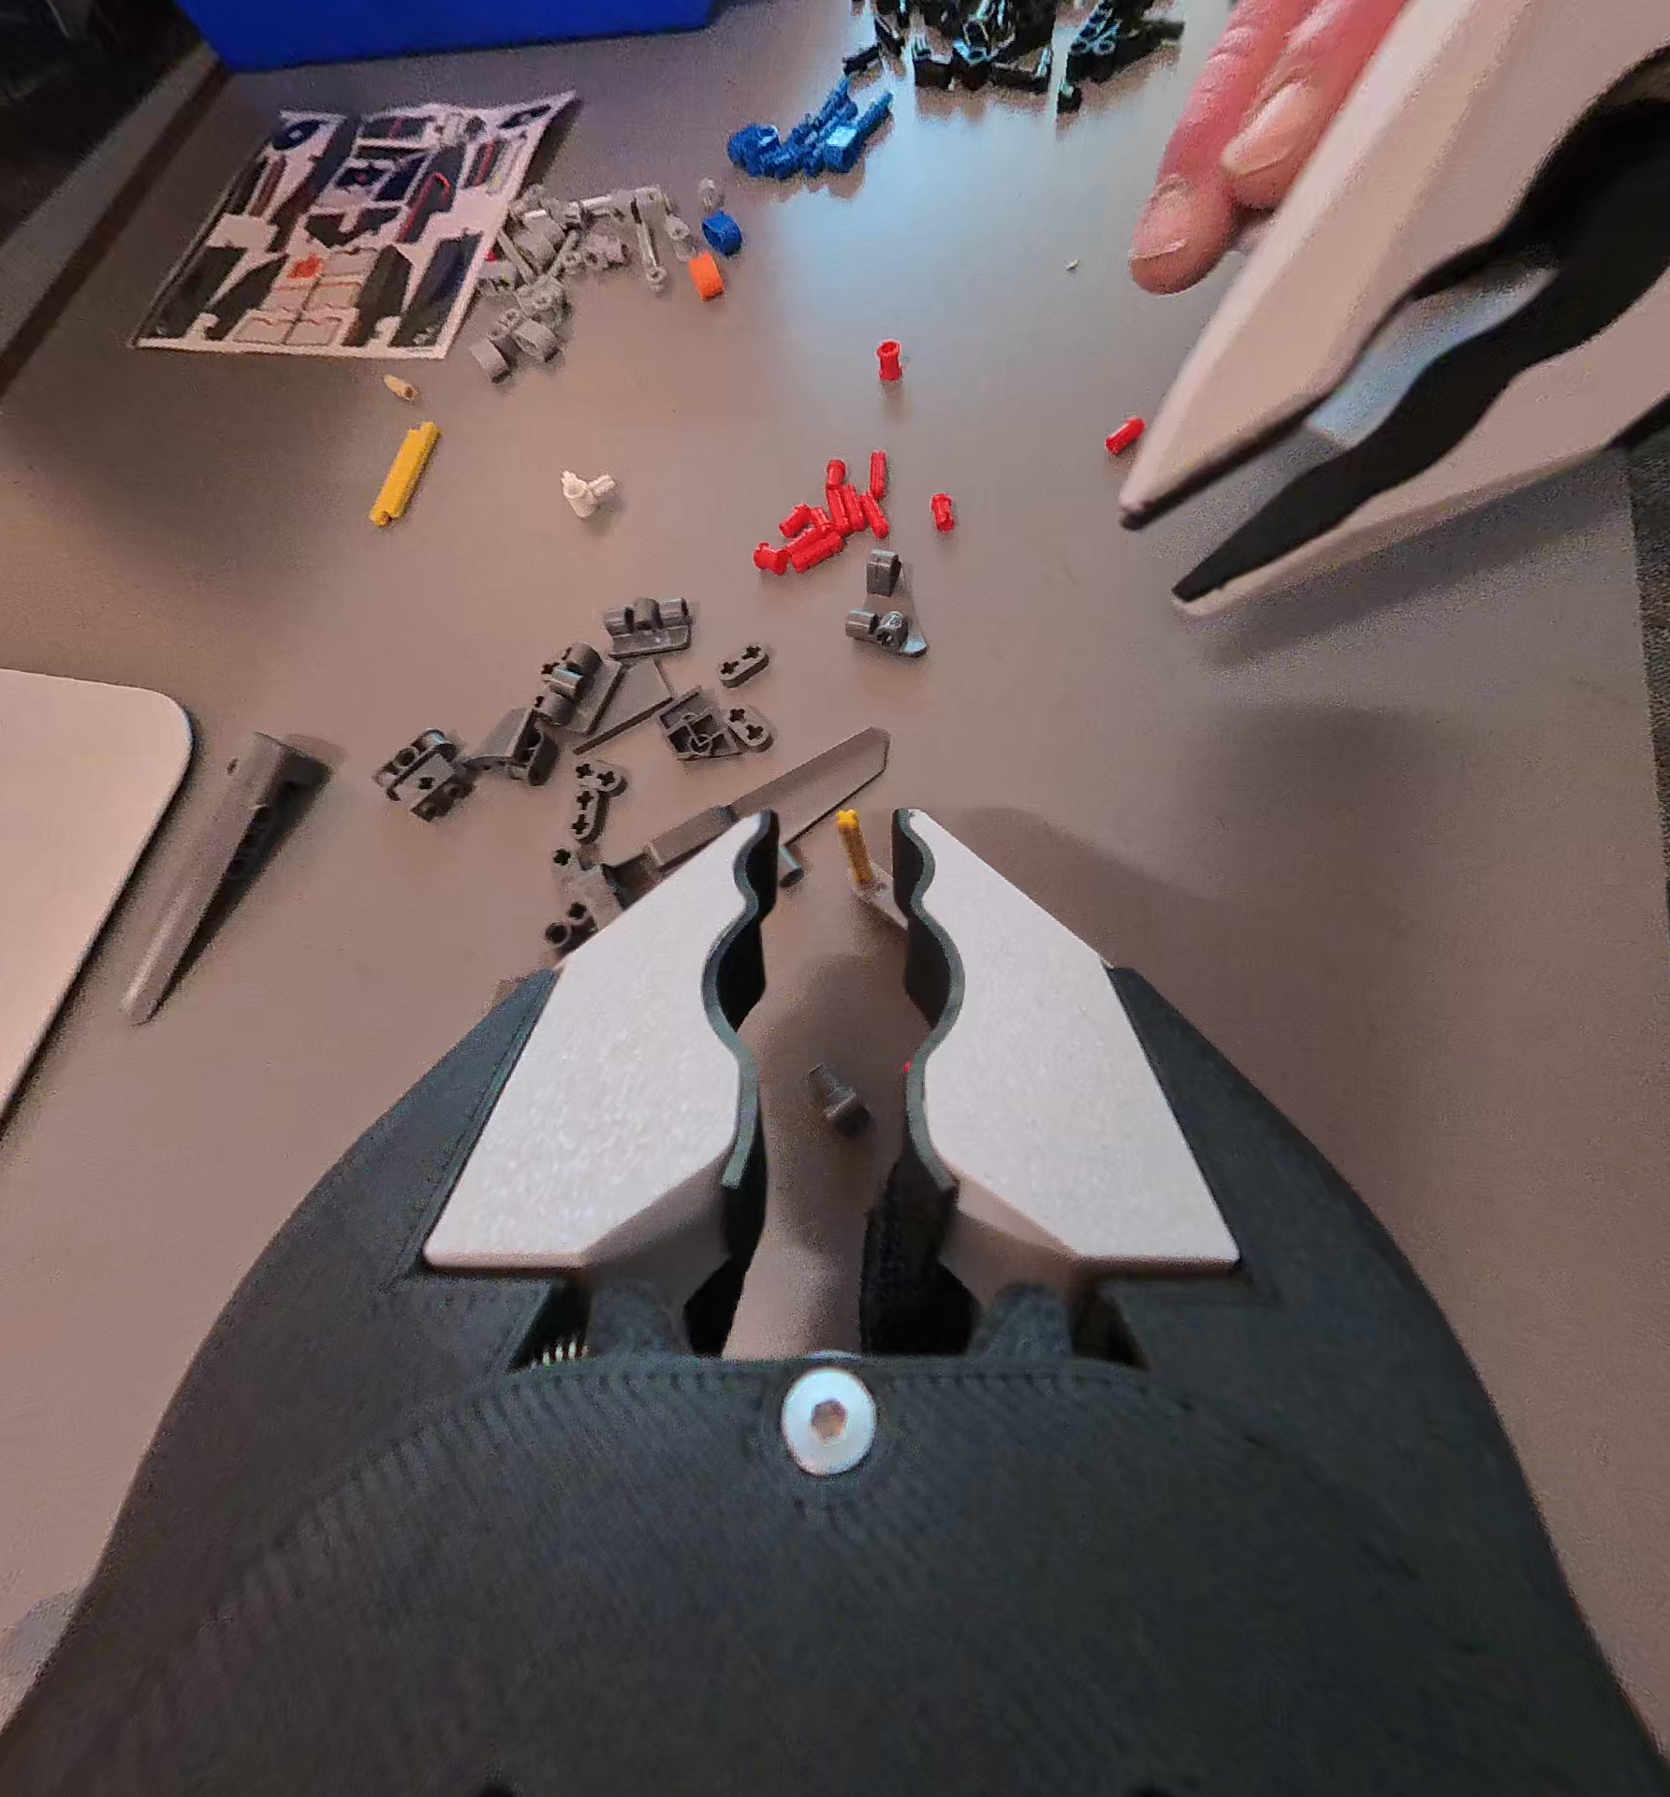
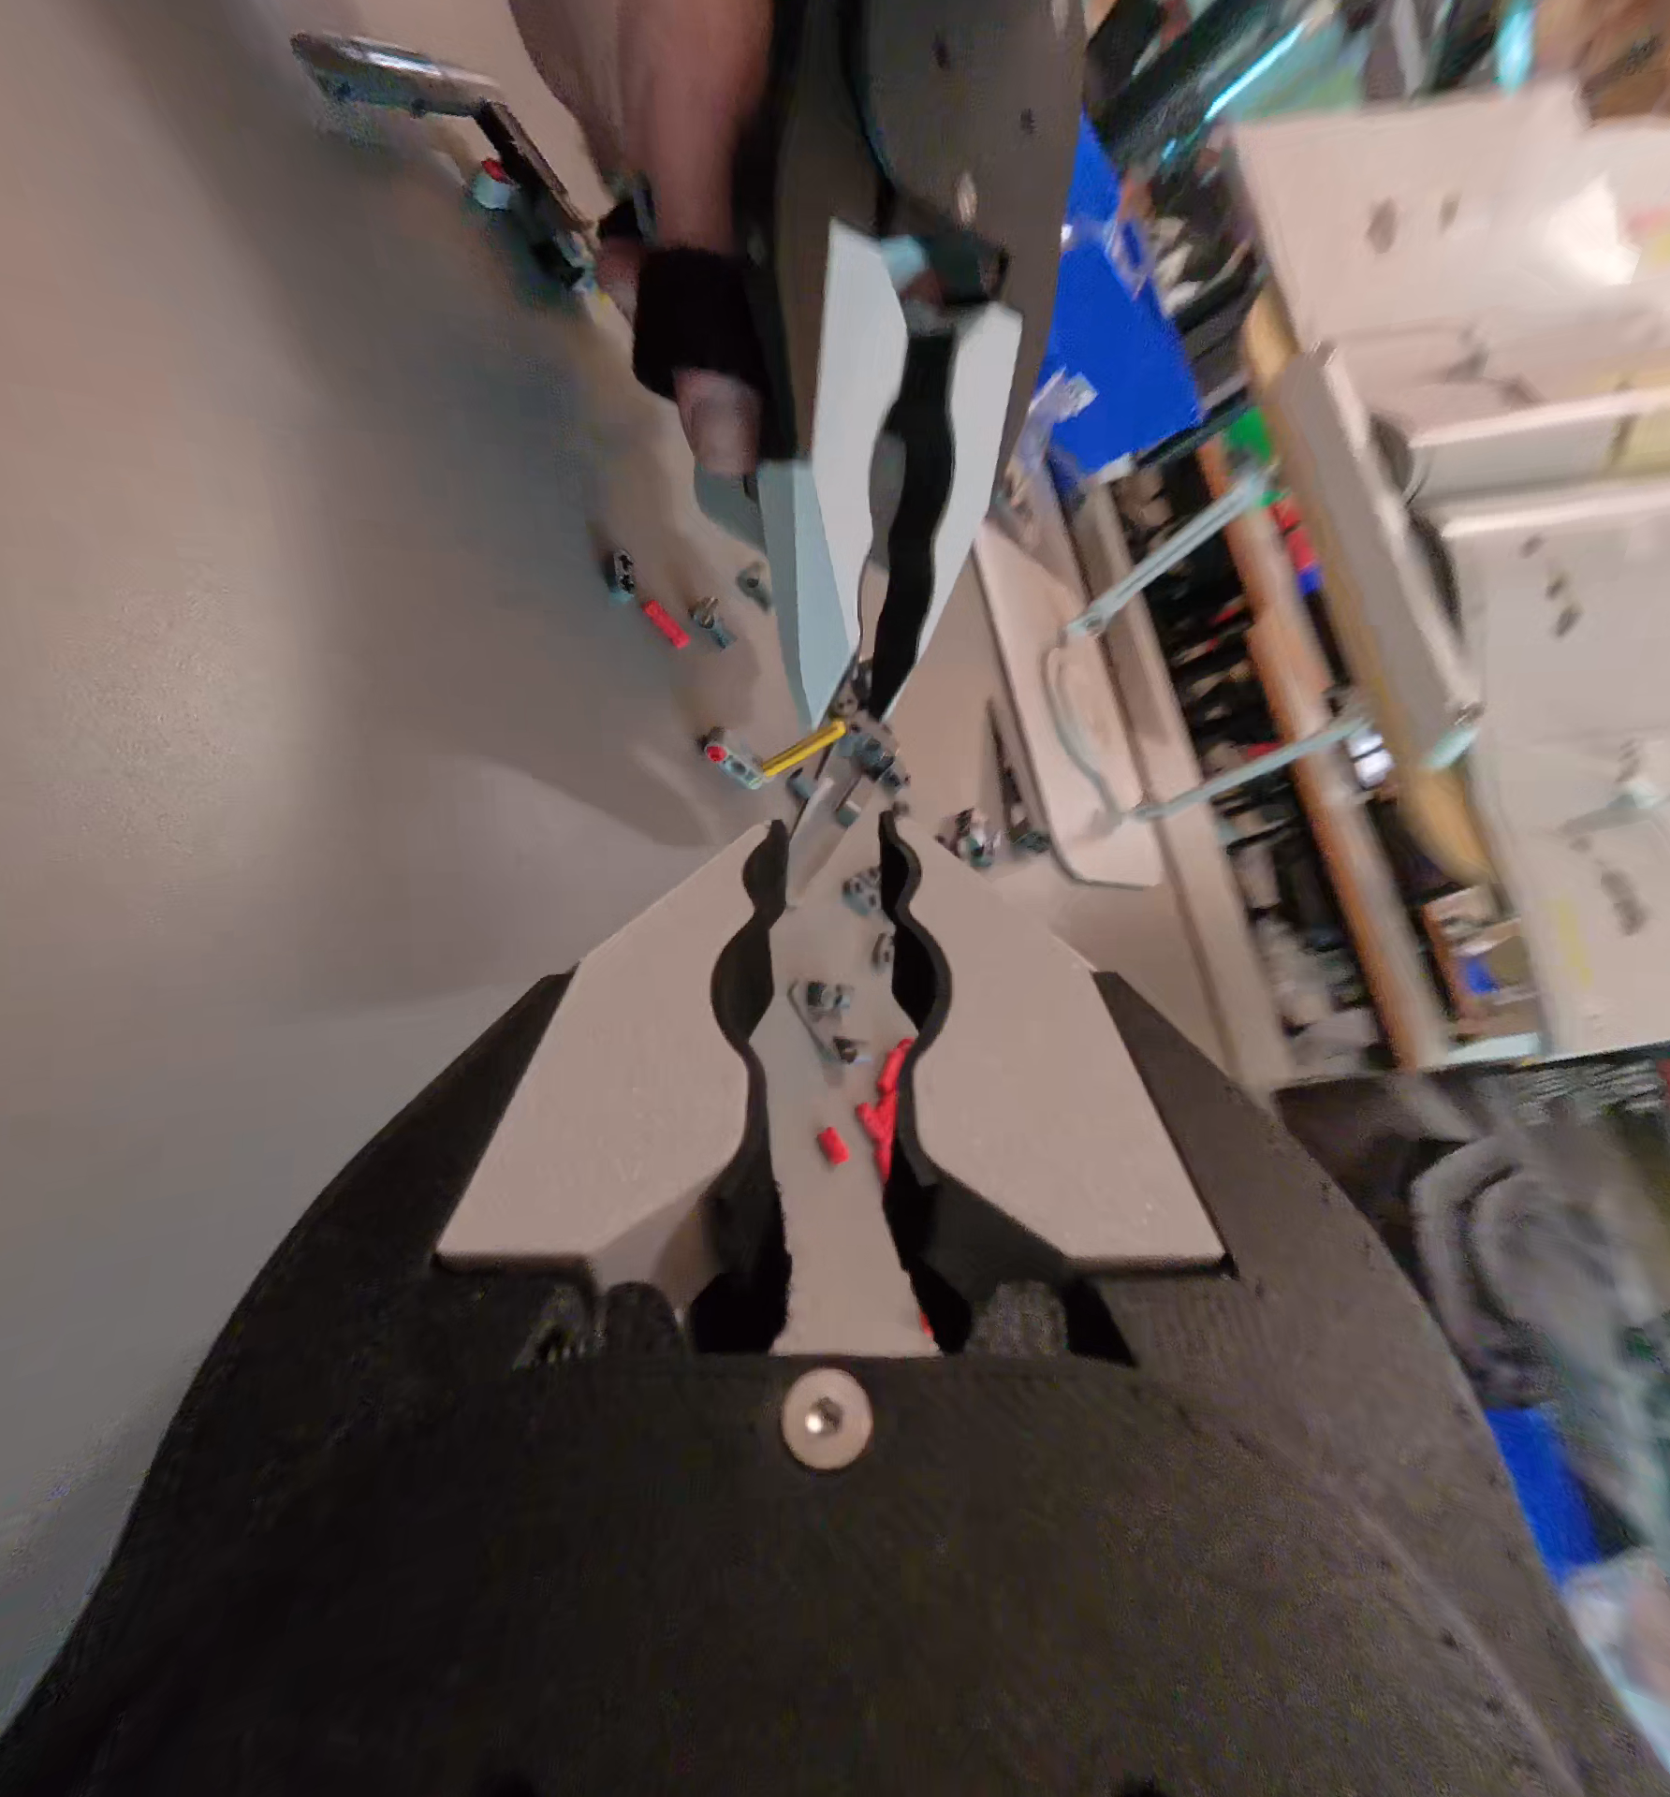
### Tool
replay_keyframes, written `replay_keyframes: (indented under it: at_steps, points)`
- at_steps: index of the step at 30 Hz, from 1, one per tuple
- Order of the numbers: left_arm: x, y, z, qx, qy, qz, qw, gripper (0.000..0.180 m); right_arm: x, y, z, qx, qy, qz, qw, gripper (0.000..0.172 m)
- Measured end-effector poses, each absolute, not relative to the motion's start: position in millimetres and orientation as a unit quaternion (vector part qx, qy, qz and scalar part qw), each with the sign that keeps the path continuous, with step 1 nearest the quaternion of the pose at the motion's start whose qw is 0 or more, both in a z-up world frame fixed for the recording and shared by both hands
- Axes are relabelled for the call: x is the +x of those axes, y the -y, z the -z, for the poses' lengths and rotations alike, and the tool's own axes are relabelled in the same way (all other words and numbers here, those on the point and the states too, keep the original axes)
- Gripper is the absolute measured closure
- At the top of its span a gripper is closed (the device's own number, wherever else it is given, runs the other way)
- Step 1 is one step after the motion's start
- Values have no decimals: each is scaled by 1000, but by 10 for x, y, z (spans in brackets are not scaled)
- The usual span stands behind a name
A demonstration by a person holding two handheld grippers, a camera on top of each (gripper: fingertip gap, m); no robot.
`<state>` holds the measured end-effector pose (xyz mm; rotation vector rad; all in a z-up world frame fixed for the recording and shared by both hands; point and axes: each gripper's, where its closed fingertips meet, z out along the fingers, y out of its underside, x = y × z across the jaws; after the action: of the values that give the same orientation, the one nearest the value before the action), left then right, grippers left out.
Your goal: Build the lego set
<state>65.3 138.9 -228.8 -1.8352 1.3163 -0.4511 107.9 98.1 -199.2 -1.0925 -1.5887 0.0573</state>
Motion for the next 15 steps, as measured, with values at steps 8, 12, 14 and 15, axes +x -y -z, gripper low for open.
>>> replay_keyframes:
  at_steps: [8, 12, 14, 15]
  points:
    - [402, -1372, 2048, -707, -531, 156, 440, 156, 1092, -1525, 2284, -653, 620, -123, 417, 150]
    - [293, -1334, 2058, -701, -545, 141, 439, 158, 994, -1704, 2417, -697, 596, -150, 370, 157]
    - [242, -1309, 2073, -699, -550, 139, 435, 158, 956, -1725, 2463, -712, 586, -165, 350, 156]
    - [220, -1303, 2073, -698, -551, 139, 437, 158, 949, -1734, 2489, -720, 582, -168, 338, 155]
